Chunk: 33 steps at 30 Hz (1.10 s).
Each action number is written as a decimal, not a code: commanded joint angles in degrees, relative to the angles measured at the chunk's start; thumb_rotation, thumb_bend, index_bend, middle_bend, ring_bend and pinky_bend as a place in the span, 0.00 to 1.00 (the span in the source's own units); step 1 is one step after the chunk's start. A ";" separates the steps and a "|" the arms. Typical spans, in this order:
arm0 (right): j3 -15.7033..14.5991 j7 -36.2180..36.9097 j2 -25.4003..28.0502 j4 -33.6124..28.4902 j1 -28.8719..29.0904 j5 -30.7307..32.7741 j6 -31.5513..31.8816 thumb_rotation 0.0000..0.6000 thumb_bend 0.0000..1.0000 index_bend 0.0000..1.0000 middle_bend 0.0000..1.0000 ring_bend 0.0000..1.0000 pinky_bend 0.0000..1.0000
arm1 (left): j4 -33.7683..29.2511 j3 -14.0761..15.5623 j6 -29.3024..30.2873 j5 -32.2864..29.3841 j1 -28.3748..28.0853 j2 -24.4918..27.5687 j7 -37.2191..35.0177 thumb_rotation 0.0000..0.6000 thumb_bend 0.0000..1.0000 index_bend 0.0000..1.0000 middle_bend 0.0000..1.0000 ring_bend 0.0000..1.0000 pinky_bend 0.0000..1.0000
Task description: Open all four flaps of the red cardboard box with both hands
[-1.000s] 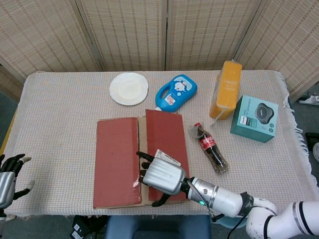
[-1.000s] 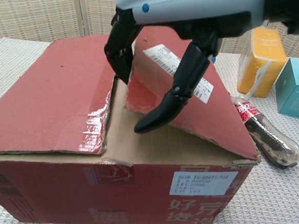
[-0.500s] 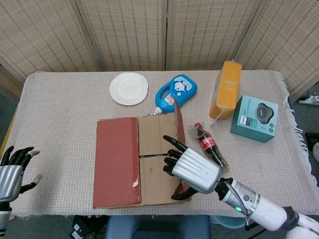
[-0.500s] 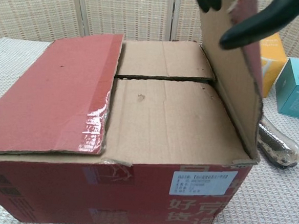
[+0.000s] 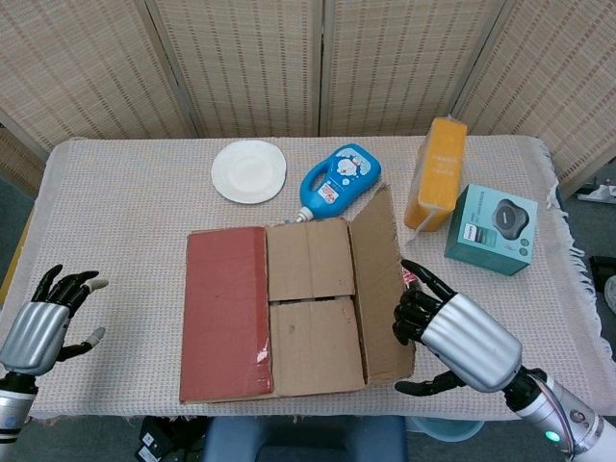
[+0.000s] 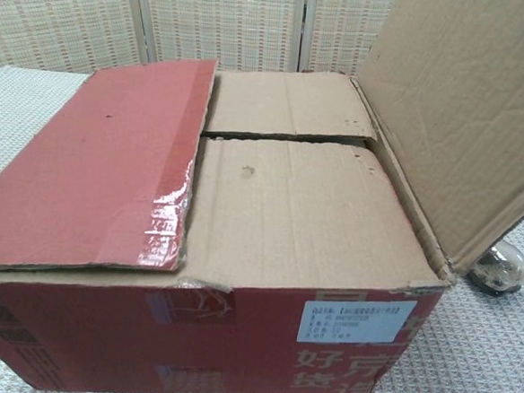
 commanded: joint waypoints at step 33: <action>-1.57 14.18 -5.91 16.55 -12.32 3.94 8.10 0.55 0.04 0.56 0.48 0.31 0.00 | 1.66 -2.15 -23.08 19.35 -34.43 -6.25 -20.90 0.12 0.23 0.32 0.28 0.28 0.00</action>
